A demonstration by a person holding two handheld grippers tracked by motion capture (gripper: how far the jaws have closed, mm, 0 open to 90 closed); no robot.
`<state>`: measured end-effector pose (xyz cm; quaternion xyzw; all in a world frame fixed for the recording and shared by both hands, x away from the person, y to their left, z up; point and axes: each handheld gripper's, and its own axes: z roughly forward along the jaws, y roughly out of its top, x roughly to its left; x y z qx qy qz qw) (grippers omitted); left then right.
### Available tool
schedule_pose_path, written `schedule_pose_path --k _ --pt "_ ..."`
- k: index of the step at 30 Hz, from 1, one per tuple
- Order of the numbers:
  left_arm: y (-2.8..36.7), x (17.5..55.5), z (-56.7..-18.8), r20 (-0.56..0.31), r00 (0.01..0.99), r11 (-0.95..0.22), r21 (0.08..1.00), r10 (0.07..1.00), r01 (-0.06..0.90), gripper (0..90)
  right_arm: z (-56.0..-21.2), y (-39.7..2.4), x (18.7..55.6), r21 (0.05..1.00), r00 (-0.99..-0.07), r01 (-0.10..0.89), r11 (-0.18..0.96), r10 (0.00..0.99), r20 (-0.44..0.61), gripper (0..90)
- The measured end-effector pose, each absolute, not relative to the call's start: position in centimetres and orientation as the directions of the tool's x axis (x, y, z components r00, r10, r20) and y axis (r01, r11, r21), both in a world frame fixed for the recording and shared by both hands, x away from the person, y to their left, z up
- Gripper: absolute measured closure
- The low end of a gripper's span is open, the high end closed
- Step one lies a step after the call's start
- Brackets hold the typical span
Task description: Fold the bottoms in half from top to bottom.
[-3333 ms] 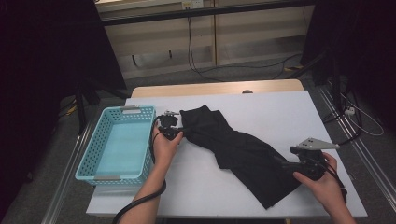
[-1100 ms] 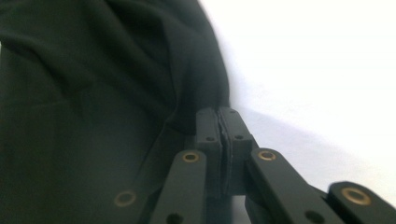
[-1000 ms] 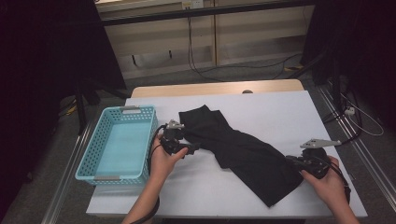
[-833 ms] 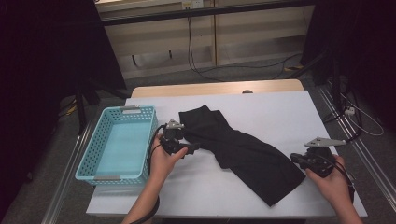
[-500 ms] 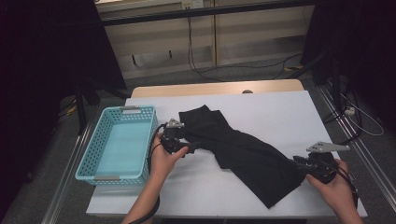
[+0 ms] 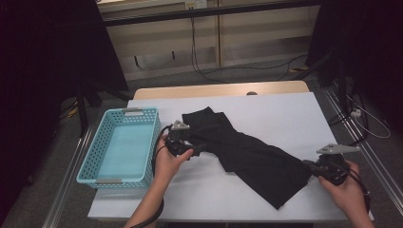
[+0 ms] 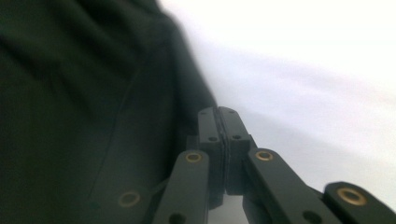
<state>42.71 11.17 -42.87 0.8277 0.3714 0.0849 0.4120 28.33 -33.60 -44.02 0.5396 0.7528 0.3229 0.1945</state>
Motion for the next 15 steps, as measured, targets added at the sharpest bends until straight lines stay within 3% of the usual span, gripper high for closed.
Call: schedule_pose_path --k 4,7,15 --pt "11.4 42.7 -42.7 -0.166 0.711 -0.384 0.746 0.683 0.544 16.2 -44.0 -35.6 28.6 0.727 -0.278 0.668 0.158 0.959 0.047 88.1" --pt "11.5 42.7 -42.7 -0.163 0.709 -0.383 0.748 0.686 0.542 16.1 -44.4 -35.9 28.6 0.724 -0.226 0.67 0.164 0.974 -0.012 76.2" --pt "11.4 42.5 -42.8 -0.161 0.709 -0.387 0.744 0.687 0.544 15.9 -44.2 -33.4 28.1 0.723 -0.353 0.639 0.262 0.935 -0.026 74.4"
